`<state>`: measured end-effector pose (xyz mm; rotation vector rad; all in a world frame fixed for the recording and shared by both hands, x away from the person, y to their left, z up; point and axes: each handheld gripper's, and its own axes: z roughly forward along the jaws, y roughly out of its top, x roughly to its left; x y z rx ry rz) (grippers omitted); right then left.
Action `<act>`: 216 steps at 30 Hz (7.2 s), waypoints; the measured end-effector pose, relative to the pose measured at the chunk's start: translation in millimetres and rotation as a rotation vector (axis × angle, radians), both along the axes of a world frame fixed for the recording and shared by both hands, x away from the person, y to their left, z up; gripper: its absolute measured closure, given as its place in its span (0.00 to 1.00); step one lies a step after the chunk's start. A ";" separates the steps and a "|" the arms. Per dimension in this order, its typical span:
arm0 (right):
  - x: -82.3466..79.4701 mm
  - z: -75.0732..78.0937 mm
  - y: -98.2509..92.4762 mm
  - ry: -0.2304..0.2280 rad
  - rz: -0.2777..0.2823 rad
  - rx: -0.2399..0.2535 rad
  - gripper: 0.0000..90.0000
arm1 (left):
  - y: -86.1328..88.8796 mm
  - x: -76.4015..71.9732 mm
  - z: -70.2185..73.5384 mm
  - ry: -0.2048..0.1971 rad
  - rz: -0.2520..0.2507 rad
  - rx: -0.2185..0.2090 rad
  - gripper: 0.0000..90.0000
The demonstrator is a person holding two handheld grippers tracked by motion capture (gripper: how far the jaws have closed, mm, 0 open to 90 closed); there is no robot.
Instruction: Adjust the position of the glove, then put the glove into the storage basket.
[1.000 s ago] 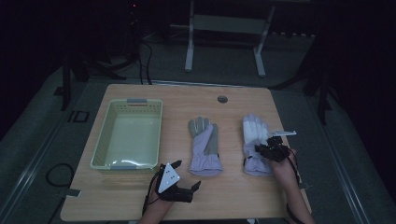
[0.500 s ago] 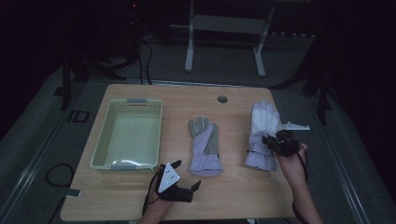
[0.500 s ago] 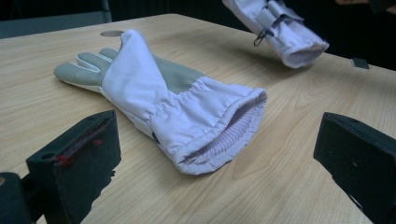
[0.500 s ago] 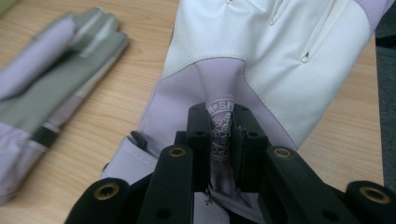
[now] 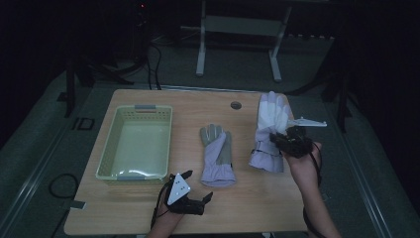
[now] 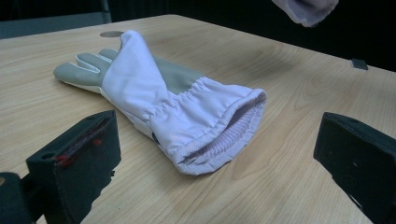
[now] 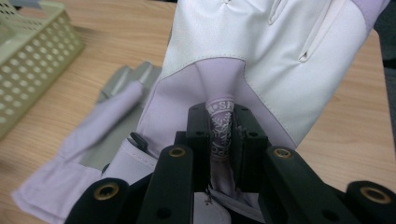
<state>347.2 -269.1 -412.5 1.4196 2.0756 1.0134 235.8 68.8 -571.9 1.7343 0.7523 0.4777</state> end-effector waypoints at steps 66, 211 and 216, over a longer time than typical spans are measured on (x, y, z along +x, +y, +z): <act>12.1 -62.5 102.4 0.130 0.219 -0.043 0.30 | -1.7 -0.6 0.2 0.003 -0.026 0.002 0.01; 22.8 2.1 177.1 0.071 0.375 0.169 0.86 | 58.7 84.1 156.8 0.464 0.072 0.174 0.81; 22.9 2.3 192.7 0.075 0.388 0.175 0.86 | 74.0 81.5 159.0 0.468 0.084 0.187 0.81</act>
